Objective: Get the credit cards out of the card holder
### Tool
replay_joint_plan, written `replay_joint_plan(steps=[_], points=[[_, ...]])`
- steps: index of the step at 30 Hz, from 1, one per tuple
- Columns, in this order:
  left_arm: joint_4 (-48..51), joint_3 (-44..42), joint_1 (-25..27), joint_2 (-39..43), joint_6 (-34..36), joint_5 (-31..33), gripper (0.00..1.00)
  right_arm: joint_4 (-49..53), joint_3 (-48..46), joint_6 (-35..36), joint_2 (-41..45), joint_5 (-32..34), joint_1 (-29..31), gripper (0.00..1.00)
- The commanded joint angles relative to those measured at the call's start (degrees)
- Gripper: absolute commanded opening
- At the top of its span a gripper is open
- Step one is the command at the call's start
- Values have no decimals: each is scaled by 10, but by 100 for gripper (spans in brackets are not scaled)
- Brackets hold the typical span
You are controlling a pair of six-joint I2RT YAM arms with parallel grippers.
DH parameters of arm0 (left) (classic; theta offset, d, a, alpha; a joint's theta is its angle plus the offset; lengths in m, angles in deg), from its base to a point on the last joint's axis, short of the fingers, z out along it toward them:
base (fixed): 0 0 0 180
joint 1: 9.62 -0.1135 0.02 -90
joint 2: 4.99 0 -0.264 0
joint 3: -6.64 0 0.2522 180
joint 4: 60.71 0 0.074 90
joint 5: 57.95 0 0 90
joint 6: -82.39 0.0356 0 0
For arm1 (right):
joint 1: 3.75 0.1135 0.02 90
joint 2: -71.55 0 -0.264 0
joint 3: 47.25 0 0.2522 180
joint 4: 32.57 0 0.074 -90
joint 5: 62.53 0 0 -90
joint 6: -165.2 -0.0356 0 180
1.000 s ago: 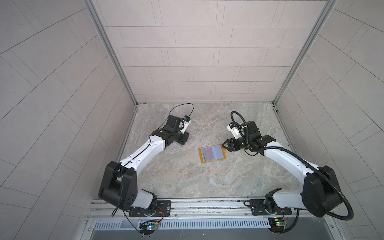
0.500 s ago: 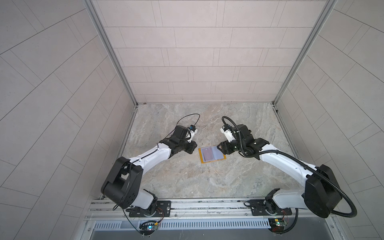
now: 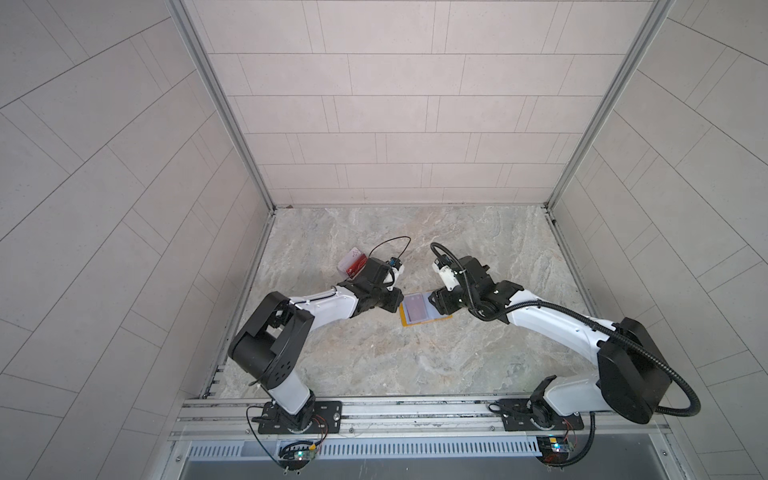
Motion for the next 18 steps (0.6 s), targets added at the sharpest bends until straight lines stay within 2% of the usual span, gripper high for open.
replay_joint_plan(steps=[1, 18], points=[[-20, -10, 8, -16, -8, 2, 18, -12, -5, -10, -14, 18, 10, 63], [-55, -21, 13, -50, -18, 19, 1, -33, -6, -14, -49, 73, 50, 64]])
